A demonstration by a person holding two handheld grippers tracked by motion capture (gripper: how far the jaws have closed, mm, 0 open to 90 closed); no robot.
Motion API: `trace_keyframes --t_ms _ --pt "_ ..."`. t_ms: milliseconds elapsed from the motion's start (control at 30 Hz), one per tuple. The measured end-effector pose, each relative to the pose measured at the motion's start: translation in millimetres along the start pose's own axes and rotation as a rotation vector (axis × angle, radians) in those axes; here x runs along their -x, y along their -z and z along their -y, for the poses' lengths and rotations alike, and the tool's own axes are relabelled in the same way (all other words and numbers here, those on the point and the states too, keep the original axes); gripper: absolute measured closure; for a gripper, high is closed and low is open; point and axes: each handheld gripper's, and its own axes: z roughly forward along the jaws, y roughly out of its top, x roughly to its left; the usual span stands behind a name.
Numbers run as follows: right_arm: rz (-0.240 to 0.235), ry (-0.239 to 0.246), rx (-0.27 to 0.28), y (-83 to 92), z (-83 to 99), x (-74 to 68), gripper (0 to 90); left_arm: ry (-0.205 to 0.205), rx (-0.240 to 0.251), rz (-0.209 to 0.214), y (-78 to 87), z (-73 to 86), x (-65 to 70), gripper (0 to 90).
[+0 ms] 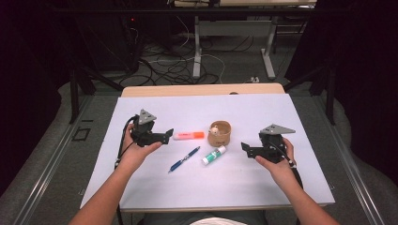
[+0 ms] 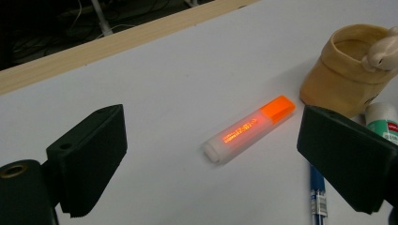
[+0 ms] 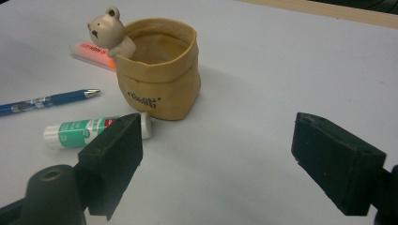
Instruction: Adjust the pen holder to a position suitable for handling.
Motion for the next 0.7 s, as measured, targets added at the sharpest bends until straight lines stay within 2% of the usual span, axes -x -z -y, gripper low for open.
trace_keyframes --t_ms 100,200,267,367,467,500,600,633,700 --pt "0.006 0.013 0.002 0.5 3.9 2.5 16.1 -0.021 0.015 0.016 -5.3 -10.8 5.6 12.3" --pt "0.013 0.01 0.008 2.5 6.7 4.7 16.1 -0.063 0.018 0.034 -9.7 -20.3 10.4 16.3" --pt "0.01 0.009 0.014 3.6 7.8 6.5 16.1 -0.115 -0.006 0.053 -13.7 -25.7 13.4 16.3" --pt "0.015 -0.011 0.024 6.4 8.9 9.5 16.0 -0.205 -0.022 0.031 -22.6 -30.5 18.3 16.9" --pt "0.014 -0.017 0.034 8.4 9.2 12.6 16.0 -0.233 -0.053 0.053 -30.7 -33.2 21.0 19.0" --pt "0.016 -0.026 0.036 9.1 9.4 12.8 16.0 -0.26 -0.056 0.049 -33.6 -34.1 20.4 20.3" --pt "0.017 -0.033 0.025 8.4 11.6 14.7 16.0 -0.292 -0.08 0.072 -40.6 -37.3 20.1 24.2" --pt "0.018 -0.028 0.025 8.3 12.1 15.6 16.0 -0.299 -0.08 0.068 -43.1 -38.0 20.4 26.4" --pt "0.017 -0.033 0.023 8.1 12.2 16.5 16.0 -0.333 -0.11 0.086 -46.2 -40.9 19.4 27.7"
